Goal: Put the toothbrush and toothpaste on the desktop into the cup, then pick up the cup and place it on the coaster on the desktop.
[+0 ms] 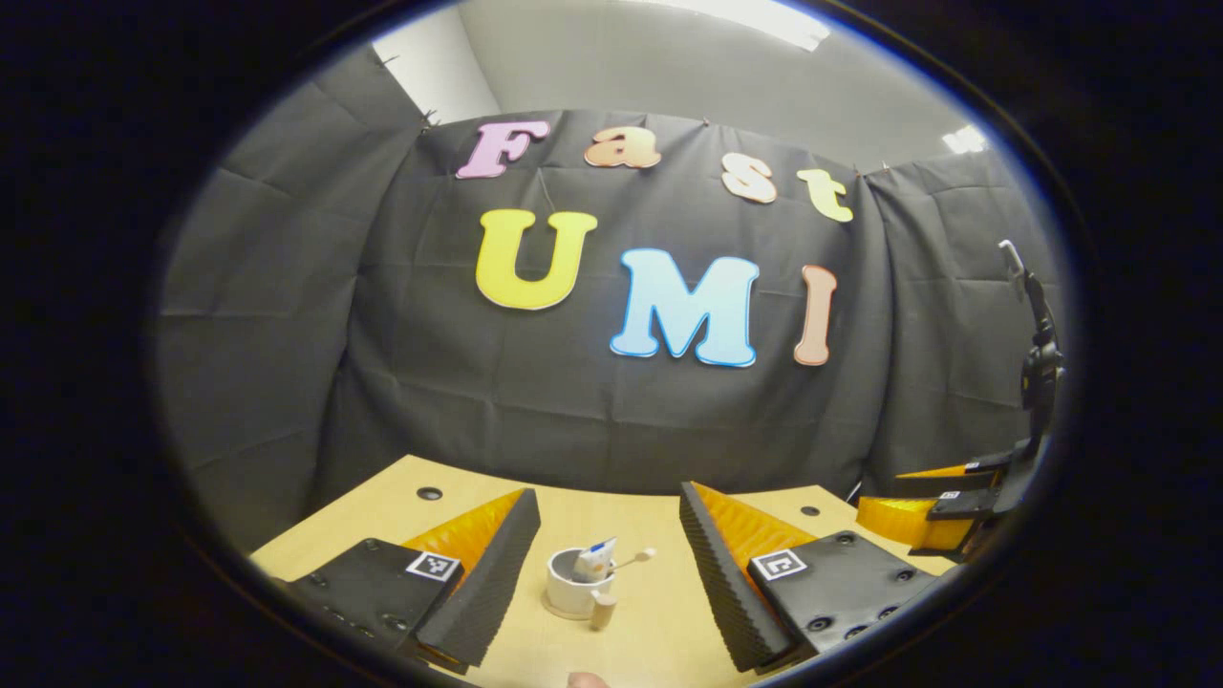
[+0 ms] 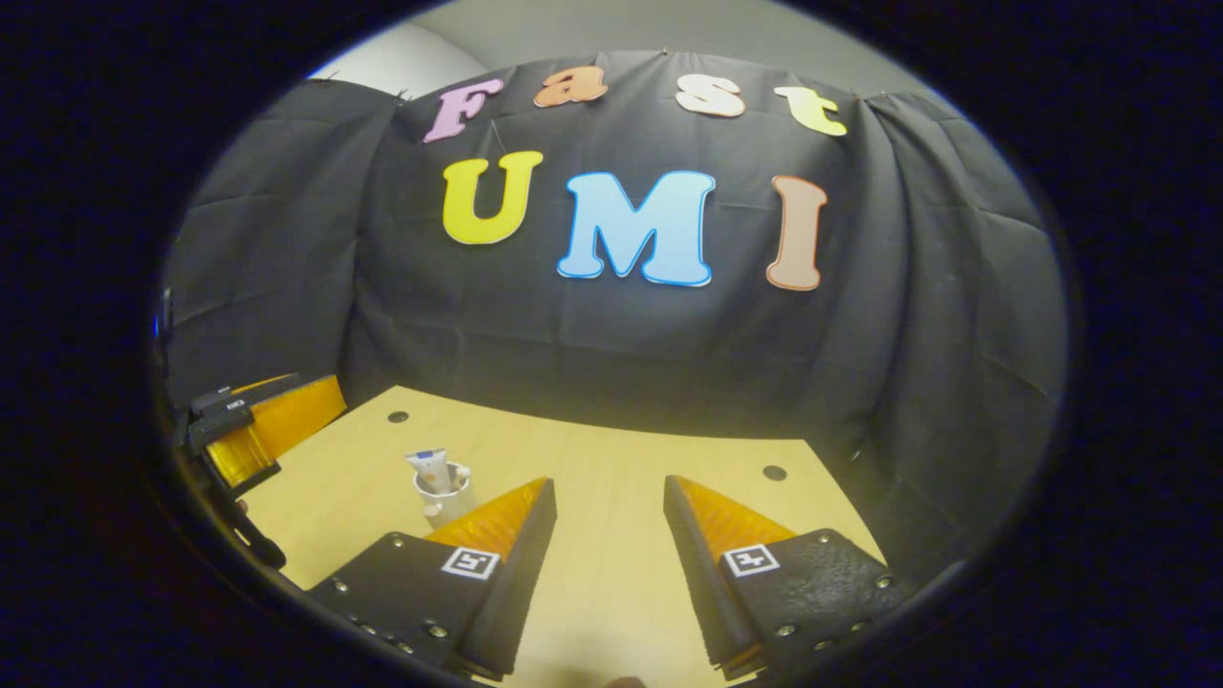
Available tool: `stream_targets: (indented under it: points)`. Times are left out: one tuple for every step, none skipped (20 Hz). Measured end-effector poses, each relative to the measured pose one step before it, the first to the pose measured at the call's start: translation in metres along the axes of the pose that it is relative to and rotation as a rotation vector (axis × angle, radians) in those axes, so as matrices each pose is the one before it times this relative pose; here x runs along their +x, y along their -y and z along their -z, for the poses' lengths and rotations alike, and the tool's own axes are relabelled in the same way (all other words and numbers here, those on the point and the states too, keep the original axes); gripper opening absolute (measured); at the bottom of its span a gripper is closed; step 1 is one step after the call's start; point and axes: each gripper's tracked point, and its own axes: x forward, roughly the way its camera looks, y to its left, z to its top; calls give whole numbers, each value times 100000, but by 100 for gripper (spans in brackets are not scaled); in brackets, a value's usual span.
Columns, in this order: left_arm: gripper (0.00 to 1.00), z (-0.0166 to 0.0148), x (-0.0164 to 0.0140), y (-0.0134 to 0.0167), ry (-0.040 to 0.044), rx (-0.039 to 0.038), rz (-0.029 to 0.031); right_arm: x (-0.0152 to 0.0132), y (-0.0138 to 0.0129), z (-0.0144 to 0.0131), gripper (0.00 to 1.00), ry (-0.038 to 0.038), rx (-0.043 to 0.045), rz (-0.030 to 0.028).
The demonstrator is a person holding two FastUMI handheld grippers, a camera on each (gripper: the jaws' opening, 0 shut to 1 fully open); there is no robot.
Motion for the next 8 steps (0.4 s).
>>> stream_targets:
  points:
    - [90,-283,-350,546,866,386,-379,-258,407,-152,70,2070,-284,-257]
    - [95,-265,-423,502,958,185,-698,-224,363,-276,70,1555,-552,108]
    - [95,-294,-294,543,724,-181,-216,-301,264,-135,70,1365,-457,-382]
    - [95,-177,-303,531,516,21,-305,-357,222,-417,70,1899,-249,-437]
    - [95,-309,-355,379,1000,178,-465,-310,256,-372,70,2091,-131,-440]
    - [95,-374,-371,323,740,409,-392,-252,279,-357,70,2005,-267,95]
    - [95,-99,-352,269,612,469,-511,-275,231,-9,70,1291,-456,-110]
    - [95,-93,-243,214,327,390,-823,-276,184,-211,70,1064,-337,-512]
